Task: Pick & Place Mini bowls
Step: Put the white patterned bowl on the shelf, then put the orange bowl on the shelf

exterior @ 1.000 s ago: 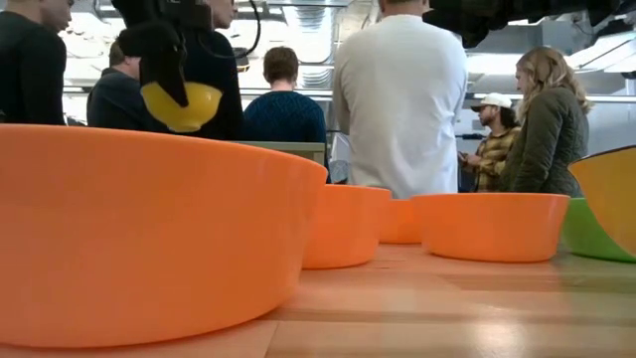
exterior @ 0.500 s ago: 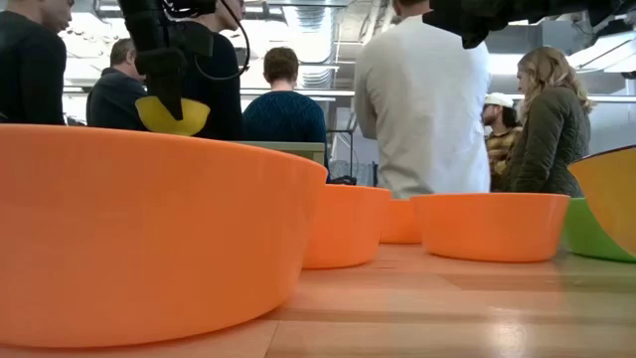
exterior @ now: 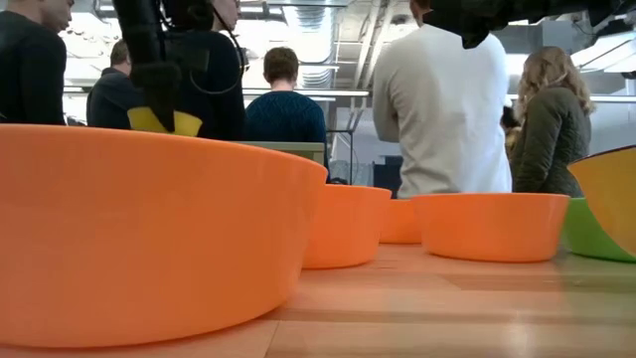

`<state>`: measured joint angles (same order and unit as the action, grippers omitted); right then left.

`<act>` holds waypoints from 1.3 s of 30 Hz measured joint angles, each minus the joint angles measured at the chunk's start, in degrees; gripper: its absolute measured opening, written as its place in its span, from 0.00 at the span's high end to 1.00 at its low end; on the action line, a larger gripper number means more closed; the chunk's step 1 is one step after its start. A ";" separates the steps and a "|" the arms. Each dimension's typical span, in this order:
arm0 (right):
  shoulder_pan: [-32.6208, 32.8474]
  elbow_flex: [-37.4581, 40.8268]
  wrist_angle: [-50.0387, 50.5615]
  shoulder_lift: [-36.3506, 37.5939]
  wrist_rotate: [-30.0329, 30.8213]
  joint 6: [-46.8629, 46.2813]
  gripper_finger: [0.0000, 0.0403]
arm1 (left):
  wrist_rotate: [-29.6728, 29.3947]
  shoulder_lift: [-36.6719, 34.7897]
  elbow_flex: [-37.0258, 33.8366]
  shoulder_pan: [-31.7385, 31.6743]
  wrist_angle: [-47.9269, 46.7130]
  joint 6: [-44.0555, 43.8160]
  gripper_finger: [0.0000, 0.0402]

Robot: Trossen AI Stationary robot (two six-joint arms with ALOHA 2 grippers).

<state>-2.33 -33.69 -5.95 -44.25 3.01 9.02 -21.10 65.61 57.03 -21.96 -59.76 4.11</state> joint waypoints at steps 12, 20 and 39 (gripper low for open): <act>0.00 0.02 0.02 0.00 0.00 -0.02 0.55 | 0.14 -0.03 -0.55 0.04 0.87 0.14 0.89; -0.02 0.00 0.02 0.00 0.00 -1.84 0.55 | -0.16 -0.03 -0.57 0.76 1.26 0.15 0.75; -0.04 0.01 -0.05 -0.45 0.00 -2.01 0.55 | -10.56 0.02 7.27 13.77 1.84 1.62 0.56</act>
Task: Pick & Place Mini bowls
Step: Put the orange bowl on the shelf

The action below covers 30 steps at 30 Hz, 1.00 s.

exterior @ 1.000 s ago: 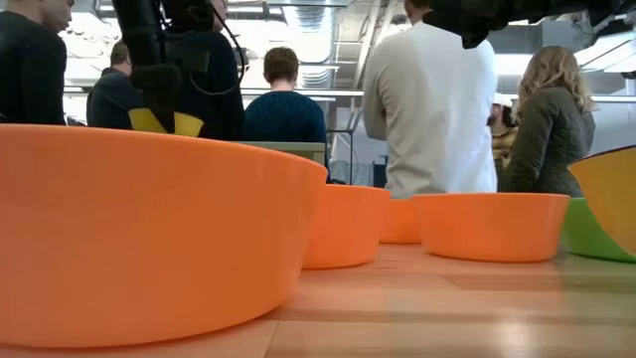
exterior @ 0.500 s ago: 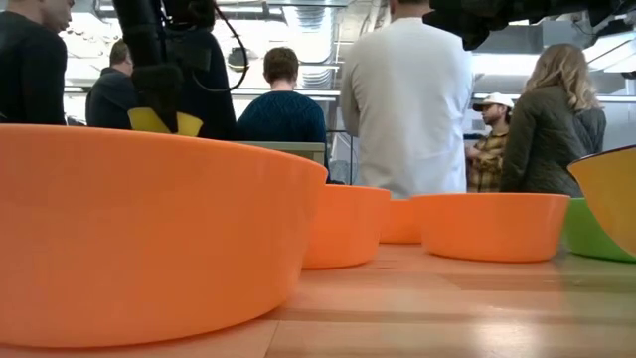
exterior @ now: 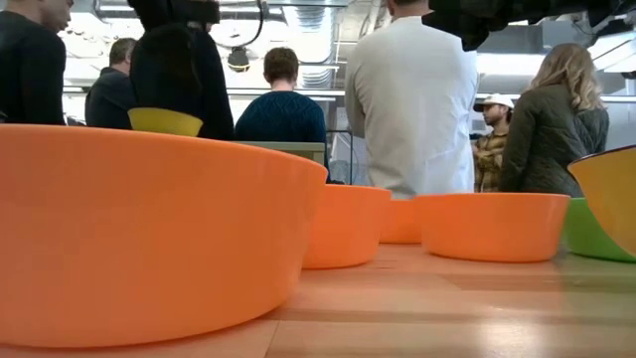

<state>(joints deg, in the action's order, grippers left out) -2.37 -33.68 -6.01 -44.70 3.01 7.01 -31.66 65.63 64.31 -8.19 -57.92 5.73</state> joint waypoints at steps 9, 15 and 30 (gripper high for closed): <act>0.00 0.00 0.05 -3.36 0.00 0.00 0.55 | 0.01 -0.02 2.41 10.68 1.72 -4.83 0.57; 0.09 0.00 0.21 -6.39 -0.07 -0.93 0.55 | 0.73 -0.02 1.04 18.81 6.88 -9.20 0.58; 0.15 0.01 5.59 -16.66 -2.96 -6.21 0.55 | 0.98 0.00 -13.02 28.20 28.79 -10.77 0.60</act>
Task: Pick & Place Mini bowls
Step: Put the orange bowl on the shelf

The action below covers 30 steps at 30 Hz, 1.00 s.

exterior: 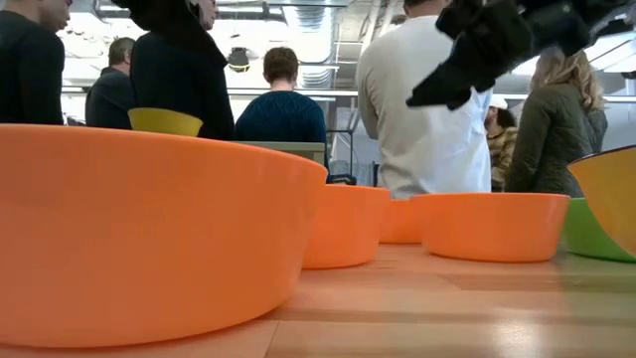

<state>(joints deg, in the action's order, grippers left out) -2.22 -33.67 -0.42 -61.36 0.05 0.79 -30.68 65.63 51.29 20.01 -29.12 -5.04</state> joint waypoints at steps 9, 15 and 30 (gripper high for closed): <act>3.54 -0.06 -4.13 -12.68 -0.75 -3.14 0.55 | -0.17 0.00 -0.46 -0.33 0.98 0.02 0.60; 5.11 -2.76 -2.37 -19.54 -1.73 -5.32 0.55 | -0.17 0.00 -0.46 -0.33 1.44 0.16 0.60; 5.62 -15.30 8.60 -33.41 -0.04 -5.34 0.55 | -0.17 0.00 -0.46 -0.33 2.21 0.24 0.60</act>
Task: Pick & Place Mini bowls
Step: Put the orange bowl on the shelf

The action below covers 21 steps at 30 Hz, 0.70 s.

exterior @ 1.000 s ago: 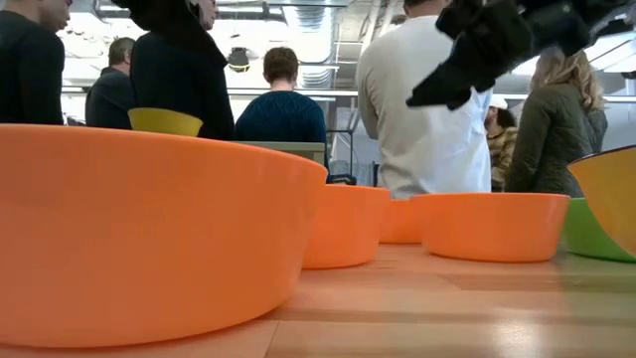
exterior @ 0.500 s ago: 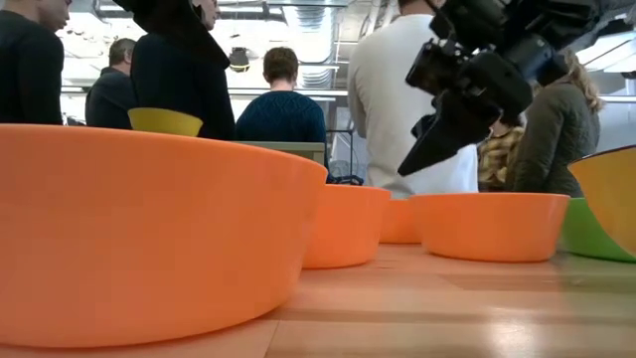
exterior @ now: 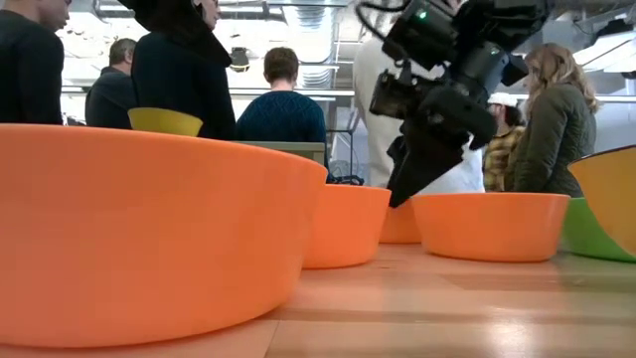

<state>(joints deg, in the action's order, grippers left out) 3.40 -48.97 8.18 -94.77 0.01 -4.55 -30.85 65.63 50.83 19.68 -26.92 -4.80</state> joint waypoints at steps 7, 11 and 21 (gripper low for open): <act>-0.09 -2.35 2.77 -3.64 1.49 0.49 0.57 | 0.00 0.00 0.00 0.00 0.01 0.00 0.60; -0.09 -2.58 4.01 -4.67 1.51 0.47 0.66 | 0.00 0.00 0.00 0.00 0.18 0.00 0.60; -0.55 -2.71 2.98 -4.43 1.95 -1.08 0.98 | 0.00 0.00 0.00 2.06 0.44 -0.18 0.60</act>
<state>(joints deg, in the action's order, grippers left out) 2.85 -51.68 11.16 -99.20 1.96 -5.63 -30.85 65.63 50.83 21.74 -26.48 -4.98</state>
